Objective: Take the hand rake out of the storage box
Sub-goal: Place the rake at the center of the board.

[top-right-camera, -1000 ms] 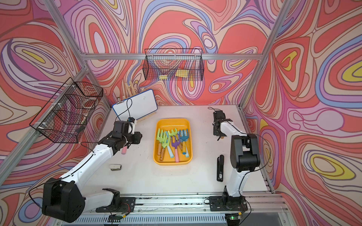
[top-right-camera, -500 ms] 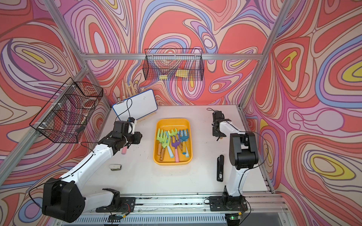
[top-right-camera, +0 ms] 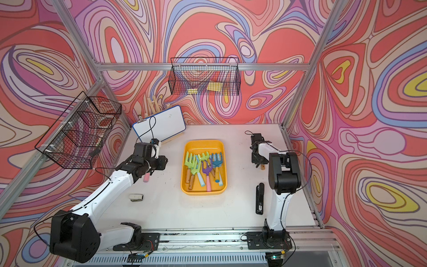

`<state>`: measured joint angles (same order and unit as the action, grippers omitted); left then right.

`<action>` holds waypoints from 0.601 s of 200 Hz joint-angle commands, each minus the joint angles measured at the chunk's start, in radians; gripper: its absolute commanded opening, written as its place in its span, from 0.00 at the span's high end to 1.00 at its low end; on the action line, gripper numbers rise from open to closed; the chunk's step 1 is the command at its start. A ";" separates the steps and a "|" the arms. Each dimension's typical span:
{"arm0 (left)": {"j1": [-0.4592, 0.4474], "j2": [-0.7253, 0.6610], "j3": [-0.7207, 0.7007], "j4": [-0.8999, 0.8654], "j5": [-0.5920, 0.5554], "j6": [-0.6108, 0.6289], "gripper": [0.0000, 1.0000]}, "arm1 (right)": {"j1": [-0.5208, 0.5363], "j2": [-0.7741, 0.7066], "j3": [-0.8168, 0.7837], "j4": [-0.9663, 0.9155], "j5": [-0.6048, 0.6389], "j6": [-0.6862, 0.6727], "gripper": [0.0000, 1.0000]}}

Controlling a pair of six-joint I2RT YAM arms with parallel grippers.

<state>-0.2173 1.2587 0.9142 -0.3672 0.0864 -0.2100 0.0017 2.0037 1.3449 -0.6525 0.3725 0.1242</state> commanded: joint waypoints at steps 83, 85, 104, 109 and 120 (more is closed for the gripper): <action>-0.005 0.001 0.014 -0.004 0.006 0.004 0.59 | -0.040 -0.033 -0.005 -0.019 -0.033 0.034 0.61; -0.005 0.001 0.014 -0.006 0.005 0.004 0.59 | -0.040 -0.034 -0.006 -0.019 -0.035 0.034 0.61; -0.005 -0.001 0.014 -0.006 0.007 0.004 0.59 | -0.041 -0.053 -0.008 -0.017 -0.054 0.035 0.58; -0.005 -0.001 0.012 -0.007 0.009 0.003 0.59 | -0.040 -0.063 -0.011 -0.011 -0.062 0.035 0.56; -0.005 -0.004 0.012 -0.009 0.019 -0.001 0.59 | -0.040 -0.098 -0.024 0.006 -0.075 0.039 0.53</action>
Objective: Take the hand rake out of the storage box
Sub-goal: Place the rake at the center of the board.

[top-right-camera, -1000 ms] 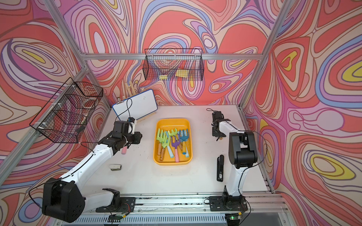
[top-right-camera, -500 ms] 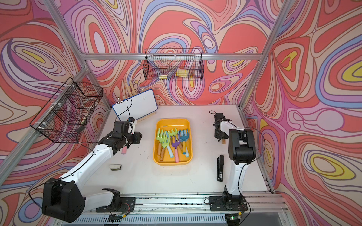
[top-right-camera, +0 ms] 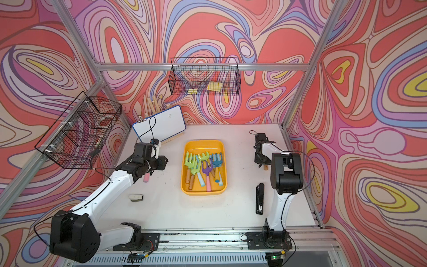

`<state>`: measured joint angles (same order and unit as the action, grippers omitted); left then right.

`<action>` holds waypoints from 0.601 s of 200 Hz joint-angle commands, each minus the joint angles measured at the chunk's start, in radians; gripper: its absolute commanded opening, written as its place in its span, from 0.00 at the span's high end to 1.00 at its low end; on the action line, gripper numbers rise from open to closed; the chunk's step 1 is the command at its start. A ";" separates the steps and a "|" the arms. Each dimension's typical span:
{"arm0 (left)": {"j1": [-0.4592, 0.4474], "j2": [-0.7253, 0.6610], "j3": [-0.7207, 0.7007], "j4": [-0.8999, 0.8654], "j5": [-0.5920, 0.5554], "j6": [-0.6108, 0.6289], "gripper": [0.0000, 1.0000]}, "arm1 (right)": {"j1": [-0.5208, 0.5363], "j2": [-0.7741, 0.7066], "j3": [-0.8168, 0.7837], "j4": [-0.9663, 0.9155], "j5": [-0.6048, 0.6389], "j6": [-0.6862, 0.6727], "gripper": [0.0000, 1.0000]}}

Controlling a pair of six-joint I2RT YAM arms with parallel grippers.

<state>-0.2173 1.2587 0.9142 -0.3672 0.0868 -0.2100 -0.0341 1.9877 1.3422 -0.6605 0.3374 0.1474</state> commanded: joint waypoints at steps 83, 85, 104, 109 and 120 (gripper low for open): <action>-0.067 0.010 0.029 -0.010 0.057 -0.030 0.59 | 0.014 -0.448 -0.173 0.174 -0.345 0.068 0.26; -0.068 0.011 0.031 -0.012 0.057 -0.031 0.59 | 0.015 -0.454 -0.176 0.178 -0.357 0.069 0.26; -0.091 0.010 0.042 -0.019 0.059 -0.041 0.59 | 0.021 -0.513 -0.197 0.198 -0.452 0.080 0.22; -0.098 0.010 0.044 -0.022 0.056 -0.044 0.59 | 0.021 -0.531 -0.203 0.201 -0.474 0.085 0.21; -0.115 0.001 0.045 -0.020 0.035 -0.053 0.58 | 0.020 -0.570 -0.211 0.210 -0.541 0.091 0.18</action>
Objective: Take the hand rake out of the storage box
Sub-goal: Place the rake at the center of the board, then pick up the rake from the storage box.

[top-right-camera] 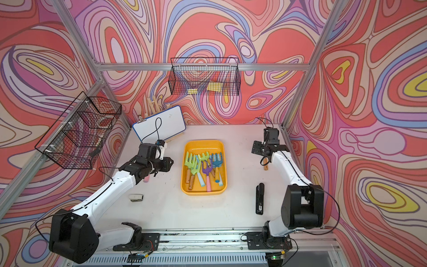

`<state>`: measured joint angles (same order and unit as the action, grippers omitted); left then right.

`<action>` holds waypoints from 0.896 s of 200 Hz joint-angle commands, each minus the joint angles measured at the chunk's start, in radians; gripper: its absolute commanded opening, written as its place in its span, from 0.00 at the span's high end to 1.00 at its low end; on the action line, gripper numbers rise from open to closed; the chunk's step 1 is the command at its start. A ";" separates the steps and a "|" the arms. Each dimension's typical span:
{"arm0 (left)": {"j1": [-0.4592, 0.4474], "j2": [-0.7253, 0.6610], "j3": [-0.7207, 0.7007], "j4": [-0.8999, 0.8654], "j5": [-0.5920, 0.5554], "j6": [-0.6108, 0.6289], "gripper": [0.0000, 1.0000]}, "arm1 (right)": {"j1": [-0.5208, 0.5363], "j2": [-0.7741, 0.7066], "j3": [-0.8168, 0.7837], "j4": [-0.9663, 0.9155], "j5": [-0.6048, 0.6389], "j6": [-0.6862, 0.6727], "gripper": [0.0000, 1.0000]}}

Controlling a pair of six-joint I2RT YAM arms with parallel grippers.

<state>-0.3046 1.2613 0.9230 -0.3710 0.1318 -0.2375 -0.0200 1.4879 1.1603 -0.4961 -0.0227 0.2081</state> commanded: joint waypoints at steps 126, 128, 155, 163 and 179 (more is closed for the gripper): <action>-0.338 0.036 0.159 -0.235 -0.424 -0.114 0.56 | 0.042 -0.353 -0.124 0.116 -0.304 0.117 0.25; -0.346 0.041 0.165 -0.242 -0.437 -0.116 0.55 | 0.042 -0.357 -0.125 0.112 -0.291 0.116 0.26; -0.431 0.123 0.257 -0.313 -0.548 -0.156 0.54 | 0.043 -0.393 -0.139 0.094 -0.168 0.113 0.27; -0.450 0.151 0.279 -0.327 -0.570 -0.177 0.54 | 0.043 -0.397 -0.136 0.085 -0.152 0.108 0.27; -0.483 0.222 0.335 -0.361 -0.611 -0.223 0.52 | 0.043 -0.406 -0.127 0.063 -0.113 0.098 0.26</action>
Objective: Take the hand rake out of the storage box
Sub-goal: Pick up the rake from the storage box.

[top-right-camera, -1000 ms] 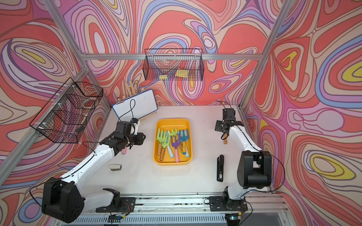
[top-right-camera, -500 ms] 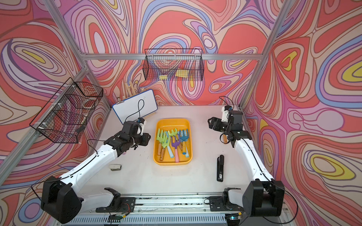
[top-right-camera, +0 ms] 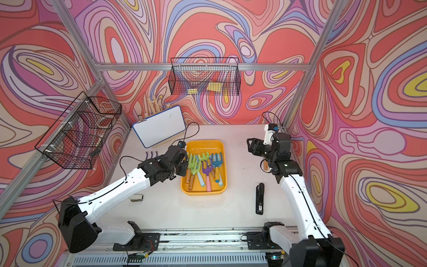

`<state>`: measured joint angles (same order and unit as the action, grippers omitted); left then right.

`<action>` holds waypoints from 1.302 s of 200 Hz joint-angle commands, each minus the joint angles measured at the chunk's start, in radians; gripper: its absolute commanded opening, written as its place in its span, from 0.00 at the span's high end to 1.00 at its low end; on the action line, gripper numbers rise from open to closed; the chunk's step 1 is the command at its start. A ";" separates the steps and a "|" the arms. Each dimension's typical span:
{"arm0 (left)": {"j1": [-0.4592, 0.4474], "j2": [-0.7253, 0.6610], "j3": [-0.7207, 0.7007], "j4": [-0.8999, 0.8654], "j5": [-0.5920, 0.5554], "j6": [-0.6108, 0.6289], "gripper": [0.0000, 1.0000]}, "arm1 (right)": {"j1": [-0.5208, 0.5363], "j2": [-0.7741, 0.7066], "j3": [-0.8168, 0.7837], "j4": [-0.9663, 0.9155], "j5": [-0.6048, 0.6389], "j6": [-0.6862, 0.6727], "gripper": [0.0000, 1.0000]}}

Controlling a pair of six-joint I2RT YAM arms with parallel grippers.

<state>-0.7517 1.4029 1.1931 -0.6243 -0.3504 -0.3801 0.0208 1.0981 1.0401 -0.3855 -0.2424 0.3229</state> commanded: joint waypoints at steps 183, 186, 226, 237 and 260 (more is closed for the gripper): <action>-0.057 0.483 0.222 -0.129 -0.222 -0.139 0.48 | 0.001 -0.080 0.014 -0.117 0.184 -0.047 0.24; -0.058 0.485 0.218 -0.122 -0.222 -0.137 0.48 | 0.002 -0.083 0.014 -0.118 0.184 -0.048 0.24; -0.011 0.517 0.190 -0.075 -0.177 -0.132 0.48 | 0.002 -0.085 0.014 -0.123 0.187 -0.050 0.24; -0.002 0.532 0.186 -0.065 -0.168 -0.129 0.48 | 0.002 -0.081 0.015 -0.123 0.182 -0.050 0.24; 0.003 0.564 0.191 -0.057 -0.164 -0.125 0.50 | 0.002 -0.077 0.015 -0.119 0.176 -0.049 0.24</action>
<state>-0.7567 1.9224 1.3933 -0.7071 -0.5346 -0.5190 0.0208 1.0241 1.0405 -0.4911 -0.0673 0.2817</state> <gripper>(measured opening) 0.515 0.760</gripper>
